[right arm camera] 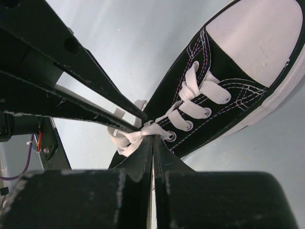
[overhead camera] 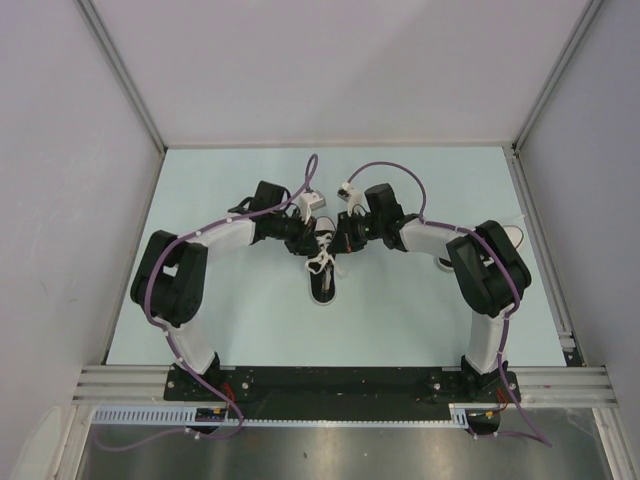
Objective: Tie the shoes
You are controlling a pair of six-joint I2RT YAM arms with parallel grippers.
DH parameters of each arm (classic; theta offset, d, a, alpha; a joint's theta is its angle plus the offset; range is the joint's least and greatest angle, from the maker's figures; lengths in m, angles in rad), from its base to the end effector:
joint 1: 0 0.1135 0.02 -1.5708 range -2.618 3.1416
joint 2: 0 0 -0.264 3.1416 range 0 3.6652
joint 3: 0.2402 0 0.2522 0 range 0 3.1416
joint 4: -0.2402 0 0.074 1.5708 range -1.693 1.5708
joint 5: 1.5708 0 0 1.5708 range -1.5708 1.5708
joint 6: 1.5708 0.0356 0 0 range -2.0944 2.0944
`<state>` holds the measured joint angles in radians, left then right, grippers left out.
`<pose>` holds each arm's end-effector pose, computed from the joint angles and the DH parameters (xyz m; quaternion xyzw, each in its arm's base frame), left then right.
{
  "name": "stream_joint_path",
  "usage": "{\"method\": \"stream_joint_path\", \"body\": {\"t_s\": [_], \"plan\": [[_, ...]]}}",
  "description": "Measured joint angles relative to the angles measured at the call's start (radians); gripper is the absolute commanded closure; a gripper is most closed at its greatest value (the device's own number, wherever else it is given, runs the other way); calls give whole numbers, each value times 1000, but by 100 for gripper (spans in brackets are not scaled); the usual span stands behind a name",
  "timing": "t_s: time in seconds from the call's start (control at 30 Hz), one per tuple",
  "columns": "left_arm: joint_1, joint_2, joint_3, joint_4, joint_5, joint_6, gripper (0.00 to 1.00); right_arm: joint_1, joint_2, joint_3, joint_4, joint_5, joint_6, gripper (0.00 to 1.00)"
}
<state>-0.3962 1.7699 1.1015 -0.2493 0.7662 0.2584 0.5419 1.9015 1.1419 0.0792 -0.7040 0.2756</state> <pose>0.3246 -0.1626 0.1884 0.3960 0.7933 -0.3737 0.2724 0.3336 0.2277 0.1744 -0.2596 0.8200 0.4462 0.2473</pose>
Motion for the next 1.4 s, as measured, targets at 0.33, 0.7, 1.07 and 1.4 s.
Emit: {"method": "stream_joint_path", "body": {"t_s": [0.33, 0.7, 1.07, 1.4], "plan": [[-1, 0, 8, 29, 51, -41, 78, 0, 0, 0, 0, 0, 0, 100], [-1, 29, 19, 45, 58, -59, 80, 3, 0, 0, 1, -6, 0, 100], [0, 30, 19, 41, 76, -55, 100, 1, -3, 0, -5, -7, 0, 100], [0, 12, 19, 45, 71, -34, 100, -12, -45, -1, -53, -19, -35, 77]]}}
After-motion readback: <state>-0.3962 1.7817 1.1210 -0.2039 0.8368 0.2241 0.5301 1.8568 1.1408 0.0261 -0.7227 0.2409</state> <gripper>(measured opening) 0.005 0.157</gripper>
